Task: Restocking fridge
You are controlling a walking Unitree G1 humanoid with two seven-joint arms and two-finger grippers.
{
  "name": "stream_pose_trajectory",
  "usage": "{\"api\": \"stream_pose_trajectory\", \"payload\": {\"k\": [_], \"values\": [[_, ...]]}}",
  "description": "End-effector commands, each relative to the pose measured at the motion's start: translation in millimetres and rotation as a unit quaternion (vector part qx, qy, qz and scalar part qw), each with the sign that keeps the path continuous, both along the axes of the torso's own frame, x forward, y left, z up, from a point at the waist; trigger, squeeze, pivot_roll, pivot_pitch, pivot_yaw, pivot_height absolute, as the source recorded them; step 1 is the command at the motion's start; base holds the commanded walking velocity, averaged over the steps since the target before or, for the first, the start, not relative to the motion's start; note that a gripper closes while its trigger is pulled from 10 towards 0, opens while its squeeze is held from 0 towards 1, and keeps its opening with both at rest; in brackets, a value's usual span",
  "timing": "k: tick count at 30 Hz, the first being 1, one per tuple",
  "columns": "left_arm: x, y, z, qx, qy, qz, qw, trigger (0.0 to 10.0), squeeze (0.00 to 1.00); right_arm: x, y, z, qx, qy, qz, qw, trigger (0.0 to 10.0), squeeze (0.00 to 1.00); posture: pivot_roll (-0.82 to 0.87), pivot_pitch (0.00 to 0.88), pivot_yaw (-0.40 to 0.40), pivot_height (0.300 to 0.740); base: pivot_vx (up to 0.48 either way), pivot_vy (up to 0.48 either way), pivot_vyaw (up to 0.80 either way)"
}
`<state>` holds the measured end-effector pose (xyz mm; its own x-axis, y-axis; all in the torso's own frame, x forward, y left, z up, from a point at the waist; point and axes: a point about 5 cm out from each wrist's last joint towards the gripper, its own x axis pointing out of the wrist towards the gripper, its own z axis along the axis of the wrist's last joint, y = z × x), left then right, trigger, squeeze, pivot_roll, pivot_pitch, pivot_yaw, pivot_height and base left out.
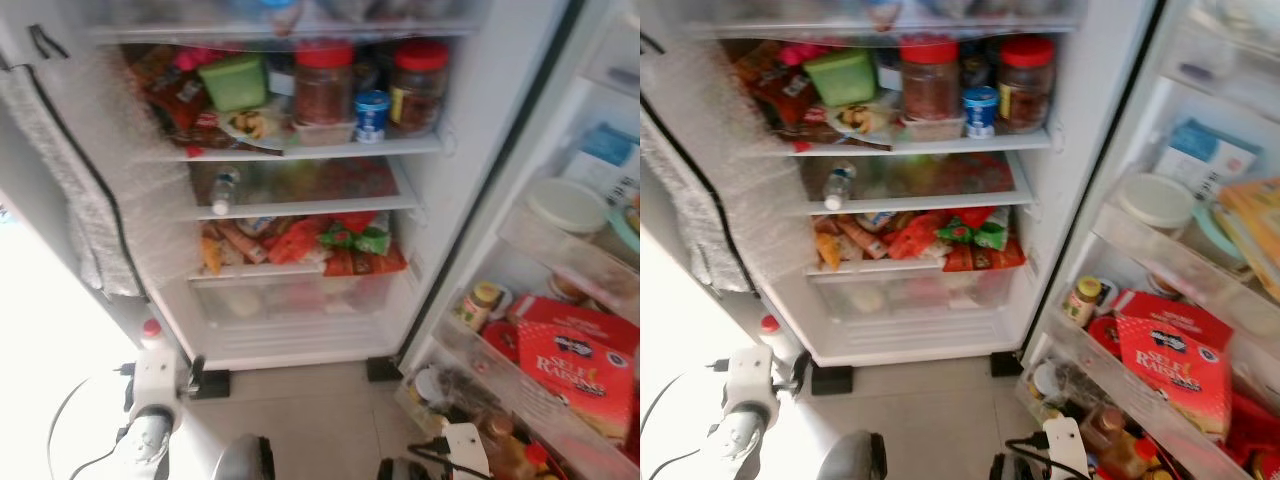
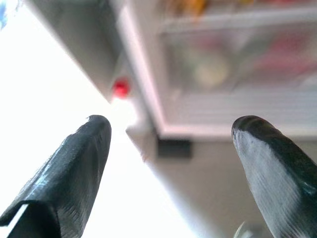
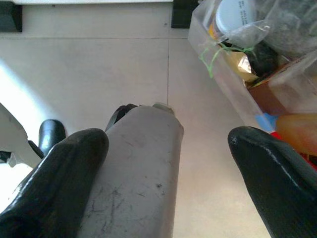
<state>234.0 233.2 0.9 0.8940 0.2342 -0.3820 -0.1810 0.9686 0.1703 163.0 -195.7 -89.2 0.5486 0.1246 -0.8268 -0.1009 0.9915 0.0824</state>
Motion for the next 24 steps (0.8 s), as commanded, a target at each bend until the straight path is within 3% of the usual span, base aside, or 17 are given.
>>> {"api": "stream_pose_trajectory", "payload": {"k": [1, 2, 4, 6, 7, 24], "values": [[-4.4, 4.0, -9.3, -0.006, 0.021, 0.011, 1.0, 10.0, 0.0, -14.8, 8.2, -7.6, 0.011, 0.031, 0.003, 0.999, 10.0, 0.0, 0.04, 0.041, -0.001, 0.636, 0.0, 0.0, 0.0], [-12.2, 5.6, -24.5, -0.006, 0.064, 0.002, 0.998, 10.0, 0.0, -15.0, 8.5, -7.7, 0.011, 0.031, 0.002, 0.999, 10.0, 0.0, 0.04, 0.038, 0.002, 0.636, 0.0, 0.0, 0.0], [-16.4, 5.9, -31.7, -0.01, 0.084, 0.0, 0.996, 10.0, 0.0, -15.0, 8.8, -7.8, 0.011, 0.031, 0.001, 0.999, 10.0, 0.0, 0.04, 0.031, 0.008, 0.636, 0.0, 0.0, 0.0], [-32.8, 7.6, -52.0, -0.015, 0.147, 0.01, 0.989, 10.0, 0.0, -15.1, 9.4, -7.9, 0.012, 0.03, -0.002, 0.999, 10.0, 0.0, 0.03, 0.026, 0.01, 0.636, 0.0, 0.142, 0.0], [-35.8, 7.7, -54.9, -0.017, 0.156, 0.013, 0.988, 10.0, 0.0, -15.1, 9.5, -7.9, 0.012, 0.029, -0.003, 0.999, 10.0, 0.0, 0.03, 0.026, 0.01, 0.636, 0.0, 0.285, 0.0], [-60.8, 1.4, -75.6, -0.03, 0.203, 0.019, 0.979, 10.0, 0.0, -14.8, 9.5, -7.7, 0.012, 0.028, -0.003, 1.0, 10.0, 0.0, 0.03, 0.041, 0.007, 0.636, 0.0, 0.421, 0.0]]}}
